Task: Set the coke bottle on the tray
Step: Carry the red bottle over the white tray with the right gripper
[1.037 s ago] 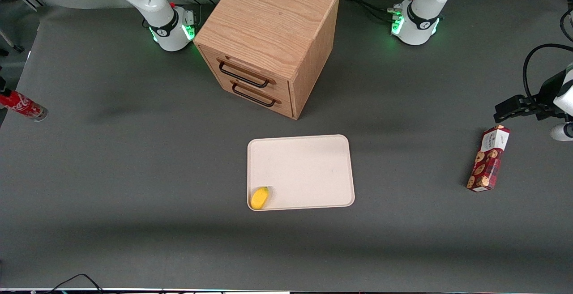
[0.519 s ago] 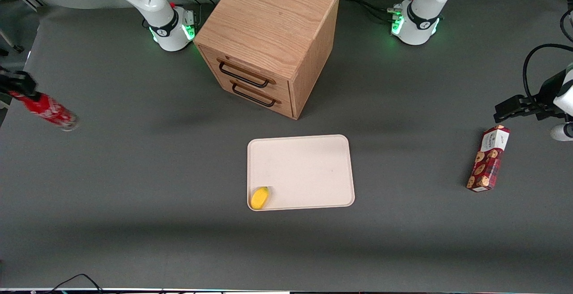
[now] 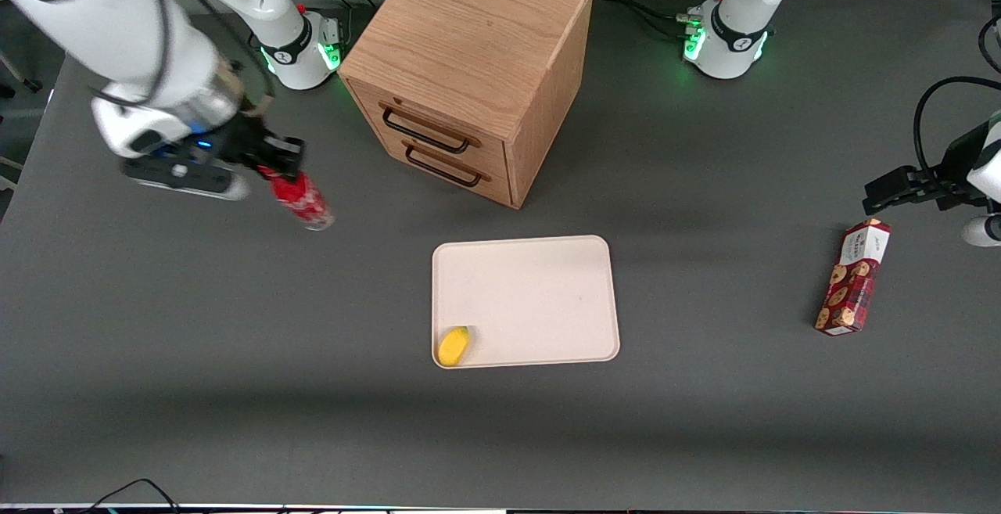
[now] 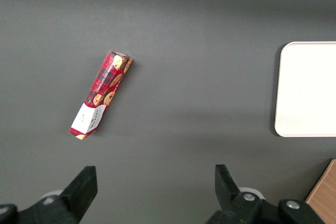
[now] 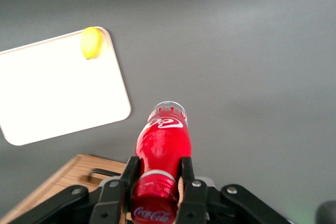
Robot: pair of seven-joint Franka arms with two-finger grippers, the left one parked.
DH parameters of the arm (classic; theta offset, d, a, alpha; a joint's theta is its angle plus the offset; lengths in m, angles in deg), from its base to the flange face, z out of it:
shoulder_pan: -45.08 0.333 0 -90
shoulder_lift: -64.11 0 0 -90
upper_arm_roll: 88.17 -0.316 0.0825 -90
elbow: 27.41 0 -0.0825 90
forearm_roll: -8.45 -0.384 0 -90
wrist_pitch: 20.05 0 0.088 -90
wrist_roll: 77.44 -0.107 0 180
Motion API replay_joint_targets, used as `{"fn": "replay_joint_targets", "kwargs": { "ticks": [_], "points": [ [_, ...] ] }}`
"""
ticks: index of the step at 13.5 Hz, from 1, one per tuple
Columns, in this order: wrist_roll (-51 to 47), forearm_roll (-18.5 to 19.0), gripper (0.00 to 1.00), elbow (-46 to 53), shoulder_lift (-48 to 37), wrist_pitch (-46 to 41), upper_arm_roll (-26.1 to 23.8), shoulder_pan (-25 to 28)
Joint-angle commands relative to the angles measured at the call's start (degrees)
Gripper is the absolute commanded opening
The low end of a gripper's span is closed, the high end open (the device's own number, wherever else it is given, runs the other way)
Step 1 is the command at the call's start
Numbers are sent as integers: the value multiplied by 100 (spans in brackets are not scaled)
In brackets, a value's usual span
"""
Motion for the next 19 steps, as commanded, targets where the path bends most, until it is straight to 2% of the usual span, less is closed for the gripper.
{"fn": "replay_joint_targets", "kwargs": {
  "ticks": [1,5,6,9,11,14,17,19],
  "points": [
    [-932,139,0,376,559,475,-176,311],
    [-1408,217,0,393,1278,1319,-158,830],
    [-1461,357,0,402,1489,1469,-158,909],
    [-1506,604,0,499,2166,1839,-158,919],
    [-1567,1016,0,481,2500,1988,-167,1006],
    [-1629,1088,0,472,2888,2533,-167,1094],
    [-1620,1351,0,455,3055,2543,-167,1147],
    [-1577,1378,0,455,3126,2552,-167,1147]
  ]
}}
